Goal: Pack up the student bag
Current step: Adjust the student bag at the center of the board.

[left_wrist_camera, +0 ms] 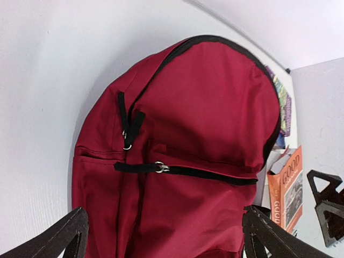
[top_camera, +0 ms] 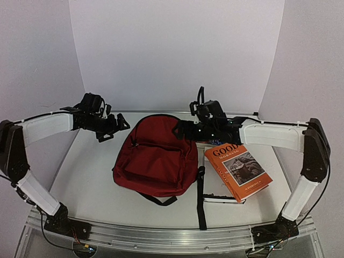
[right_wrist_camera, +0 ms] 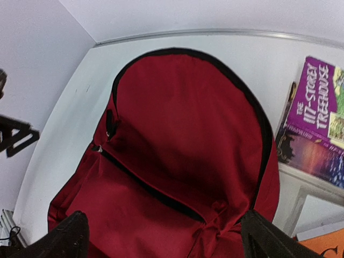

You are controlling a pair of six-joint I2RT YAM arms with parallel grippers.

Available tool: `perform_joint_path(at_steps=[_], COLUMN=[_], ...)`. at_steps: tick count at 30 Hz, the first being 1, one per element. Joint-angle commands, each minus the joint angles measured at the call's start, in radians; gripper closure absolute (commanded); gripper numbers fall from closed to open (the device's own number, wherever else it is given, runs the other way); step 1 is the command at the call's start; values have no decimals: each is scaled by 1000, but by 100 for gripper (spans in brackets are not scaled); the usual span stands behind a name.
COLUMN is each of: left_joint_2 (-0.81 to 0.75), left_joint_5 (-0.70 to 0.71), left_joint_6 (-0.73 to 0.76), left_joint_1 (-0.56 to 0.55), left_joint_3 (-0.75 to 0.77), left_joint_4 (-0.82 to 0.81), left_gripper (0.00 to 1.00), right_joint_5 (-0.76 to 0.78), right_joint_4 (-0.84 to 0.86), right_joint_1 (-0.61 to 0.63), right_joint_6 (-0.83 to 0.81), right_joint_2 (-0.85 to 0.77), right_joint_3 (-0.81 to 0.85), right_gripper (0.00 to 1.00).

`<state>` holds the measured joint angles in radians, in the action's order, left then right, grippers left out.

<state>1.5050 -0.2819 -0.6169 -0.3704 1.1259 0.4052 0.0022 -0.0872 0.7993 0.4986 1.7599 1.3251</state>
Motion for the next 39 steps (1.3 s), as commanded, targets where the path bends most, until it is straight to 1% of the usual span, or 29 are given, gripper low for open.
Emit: perform_joint_path(at_steps=[1,5,10,12,14,18,20,22,24,25,27,29,31,33,34,39], left_joint_2=[203,358,520,568,612,677,710,731,740,743,736,705,647,589,553,344], left_joint_5=[-51,-63,33,94,108,65,24,-19,-39,-37,-18,12,26,31,36,111], left_joint_6=[104,164,242,251,255,259,255,252,249,248,248,239,215,186,176,149], left_joint_1=[26,30,31,31,30,30,31,31,31,31,31,34,41,54,59,68], left_joint_3=[192,333,487,542,589,647,675,682,681,680,671,641,571,503,468,252], left_joint_4=[-59,-80,-32,-9,-11,-36,-37,-52,-65,-64,-53,-57,-91,-127,-136,-123], left_gripper=[2,3,4,4,4,4,6,13,29,37,54,69,87,98,100,100], right_joint_5=[-116,-90,-84,-90,-108,-148,-157,-162,-168,-170,-153,-114,-73,-48,-27,97], right_joint_4=[40,44,47,49,54,64,68,73,77,78,78,78,63,30,3,-84], right_joint_1=[22,58,65,71,76,87,88,88,88,88,89,89,88,87,86,50], right_joint_6=[179,207,227,228,228,223,216,212,208,203,192,178,158,119,99,0], right_joint_2=[19,50,70,82,96,128,145,161,172,174,163,138,119,109,108,106], right_joint_3=[-111,-140,-170,-174,-176,-162,-152,-140,-133,-130,-133,-147,-154,-136,-119,-52], right_gripper=[12,20,23,25,28,32,35,41,49,62,82,96,100,100,100,100])
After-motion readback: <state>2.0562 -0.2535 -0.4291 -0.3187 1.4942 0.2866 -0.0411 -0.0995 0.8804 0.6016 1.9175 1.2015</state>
